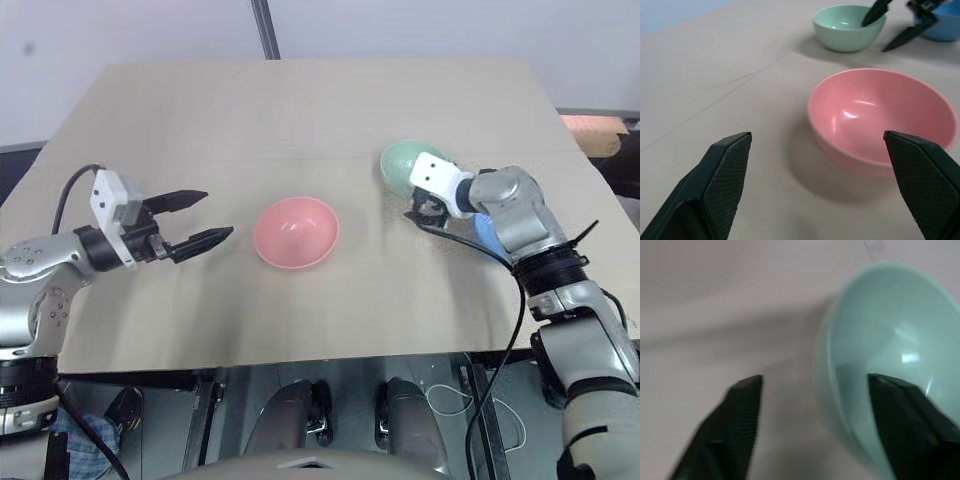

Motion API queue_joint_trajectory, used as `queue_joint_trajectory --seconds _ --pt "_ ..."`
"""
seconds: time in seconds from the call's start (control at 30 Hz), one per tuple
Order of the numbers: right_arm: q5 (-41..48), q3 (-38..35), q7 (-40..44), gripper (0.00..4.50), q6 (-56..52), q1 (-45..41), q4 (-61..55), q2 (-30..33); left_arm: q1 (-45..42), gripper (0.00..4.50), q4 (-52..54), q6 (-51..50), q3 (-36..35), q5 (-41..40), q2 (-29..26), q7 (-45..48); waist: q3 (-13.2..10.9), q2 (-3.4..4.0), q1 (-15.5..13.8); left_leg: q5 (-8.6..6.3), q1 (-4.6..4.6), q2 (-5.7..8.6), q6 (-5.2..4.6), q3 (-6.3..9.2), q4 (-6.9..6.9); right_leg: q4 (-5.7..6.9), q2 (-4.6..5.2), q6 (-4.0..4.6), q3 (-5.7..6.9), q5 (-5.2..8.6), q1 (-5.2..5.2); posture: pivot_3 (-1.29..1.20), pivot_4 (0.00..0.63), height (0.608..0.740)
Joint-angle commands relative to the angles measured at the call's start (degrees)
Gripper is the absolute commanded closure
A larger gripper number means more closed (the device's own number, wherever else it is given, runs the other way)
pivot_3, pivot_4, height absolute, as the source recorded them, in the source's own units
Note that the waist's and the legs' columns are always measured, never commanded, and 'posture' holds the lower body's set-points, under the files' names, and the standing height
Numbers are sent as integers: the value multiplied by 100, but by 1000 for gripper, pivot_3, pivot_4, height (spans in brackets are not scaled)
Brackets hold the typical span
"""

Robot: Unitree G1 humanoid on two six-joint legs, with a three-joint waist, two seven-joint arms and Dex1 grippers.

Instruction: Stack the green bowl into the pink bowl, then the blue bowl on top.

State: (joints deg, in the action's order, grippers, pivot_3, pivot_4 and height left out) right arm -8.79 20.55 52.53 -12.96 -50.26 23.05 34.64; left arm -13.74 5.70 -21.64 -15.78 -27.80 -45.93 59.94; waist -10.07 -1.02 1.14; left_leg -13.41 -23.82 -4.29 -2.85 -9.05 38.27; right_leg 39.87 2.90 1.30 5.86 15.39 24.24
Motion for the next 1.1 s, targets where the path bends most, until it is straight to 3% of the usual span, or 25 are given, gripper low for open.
queue_joint_trajectory --seconds 0.03,0.2,0.37,0.53,0.73,0.87,1.0,1.1 --pt "-210 21 42 2542 226 -298 -140 -32 -67 0 171 -24 -98 -238 -84 131 0 0 -1 0 -1 0 0 0 0 0 0 0 0 0 0 0 150 740" --pt "-361 79 150 4425 331 -393 -298 -108 -36 0 146 -41 -85 -286 -151 239 -1 0 -9 0 -2 0 0 0 0 -1 1 0 0 0 0 0 150 740" --pt "-423 41 309 4425 141 -467 -674 -158 -62 0 127 -34 -62 -280 -143 245 -1 1 -7 0 -3 0 0 -4 0 0 0 0 -4 0 4 0 150 740" --pt "-166 -59 751 4425 -577 -471 -1806 -210 -73 0 105 -7 0 -254 -133 263 -1 1 -5 0 -3 0 0 -4 -1 0 0 0 -4 0 5 0 150 740" --pt "738 -312 943 4425 -2771 -575 -3312 -755 -141 0 12 21 107 -217 -109 323 0 0 -12 0 -3 -2 0 -1 0 2 -1 1 -2 -1 5 0 150 740" --pt "1407 -831 231 4425 -5087 -767 -3784 -1748 -214 0 -70 40 206 -192 -114 391 2 -4 -11 -1 -4 -1 -1 0 0 2 0 2 -1 -1 4 0 150 740" --pt "1753 -865 -286 4425 -6081 -831 -4092 -2334 -308 0 -204 74 286 -155 -121 450 3 -4 -9 -1 -6 -1 0 5 0 6 0 4 3 -2 5 0 150 740" --pt "1914 -486 -546 4425 -6400 -771 -4356 -2411 -392 0 -298 109 378 -112 -112 518 3 -5 -16 -1 -11 2 -1 6 0 1 3 4 5 -2 5 0 150 740"
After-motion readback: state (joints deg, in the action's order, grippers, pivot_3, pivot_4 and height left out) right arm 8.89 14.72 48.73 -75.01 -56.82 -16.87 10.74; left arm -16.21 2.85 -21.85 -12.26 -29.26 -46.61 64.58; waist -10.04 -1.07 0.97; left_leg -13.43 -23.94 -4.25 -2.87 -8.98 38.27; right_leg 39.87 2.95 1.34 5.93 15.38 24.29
